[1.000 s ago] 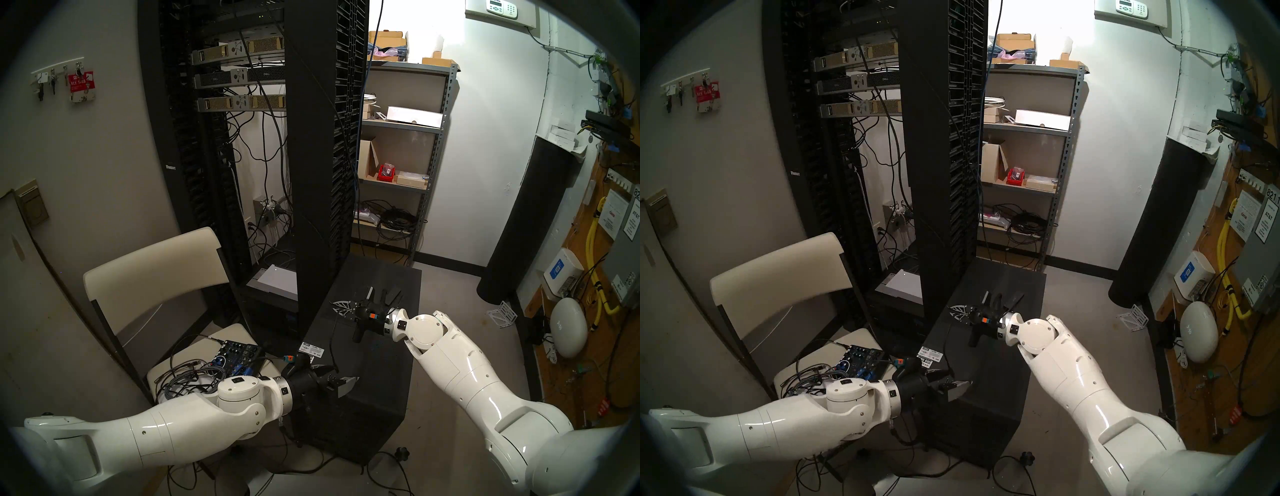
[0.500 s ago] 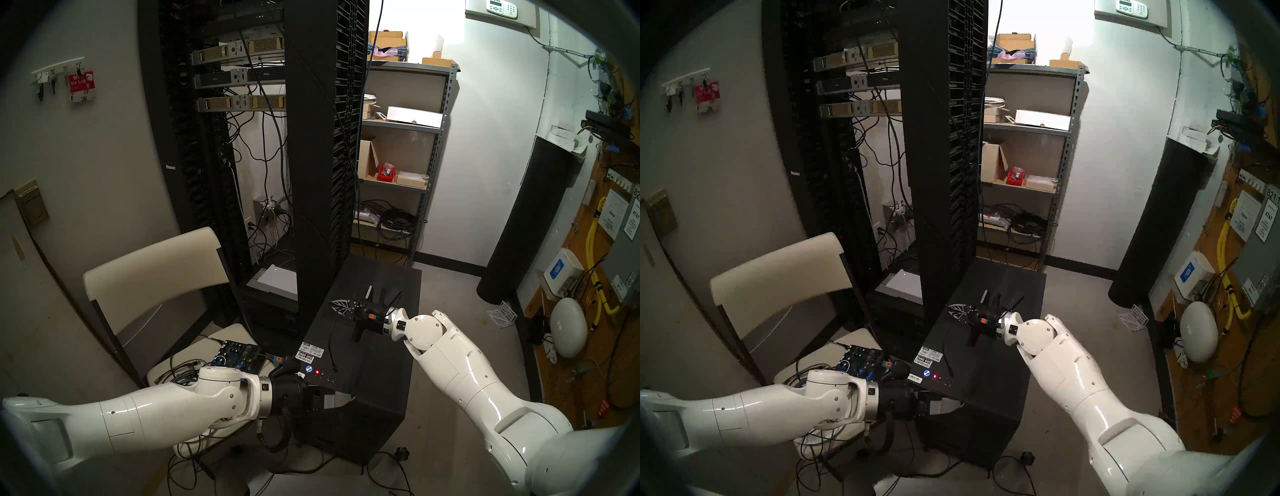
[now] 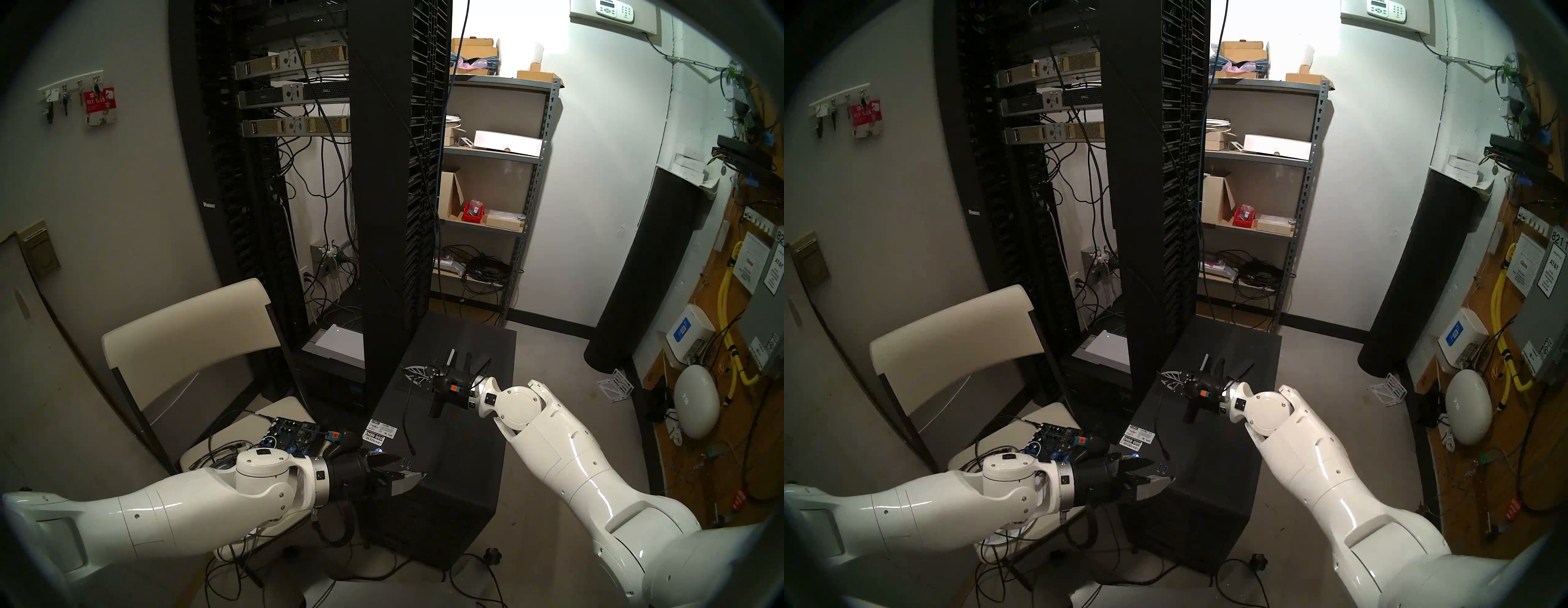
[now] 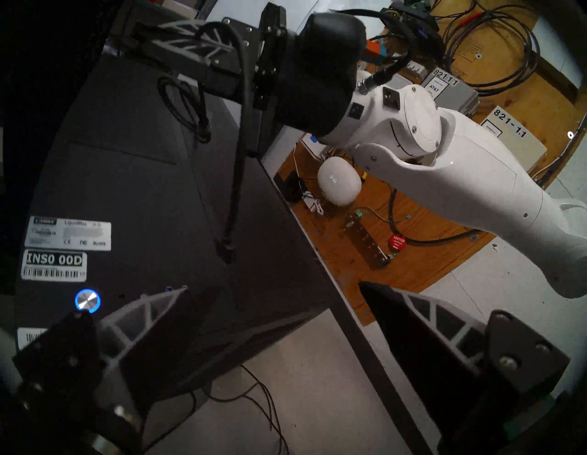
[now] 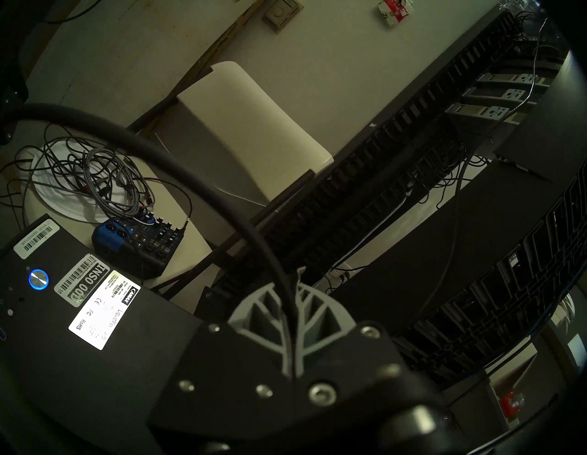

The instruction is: Insert the cable into the workstation's USB slot

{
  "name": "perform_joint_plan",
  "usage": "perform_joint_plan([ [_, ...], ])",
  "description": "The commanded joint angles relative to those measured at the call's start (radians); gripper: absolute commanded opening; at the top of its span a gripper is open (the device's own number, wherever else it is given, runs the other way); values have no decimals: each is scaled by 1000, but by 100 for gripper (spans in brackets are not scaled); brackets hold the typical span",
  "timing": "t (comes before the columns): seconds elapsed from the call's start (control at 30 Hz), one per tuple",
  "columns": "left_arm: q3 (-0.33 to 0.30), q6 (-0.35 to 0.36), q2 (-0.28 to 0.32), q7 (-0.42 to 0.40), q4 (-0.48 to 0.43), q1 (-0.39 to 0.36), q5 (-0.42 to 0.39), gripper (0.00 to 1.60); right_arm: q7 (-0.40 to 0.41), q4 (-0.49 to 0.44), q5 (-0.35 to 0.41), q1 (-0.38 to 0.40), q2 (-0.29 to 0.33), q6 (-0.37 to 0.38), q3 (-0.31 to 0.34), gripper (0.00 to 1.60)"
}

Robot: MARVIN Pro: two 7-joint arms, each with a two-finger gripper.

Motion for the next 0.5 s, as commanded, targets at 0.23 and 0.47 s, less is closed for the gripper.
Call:
perform_joint_plan([
  [0.23, 0, -119, -78, 78, 19, 32, 65, 160, -5, -28, 6, 12, -15, -12, 4, 0],
  [0.47, -18, -160, -109, 133, 36, 36, 67, 160, -5, -28, 6, 10, -18, -14, 4, 0],
])
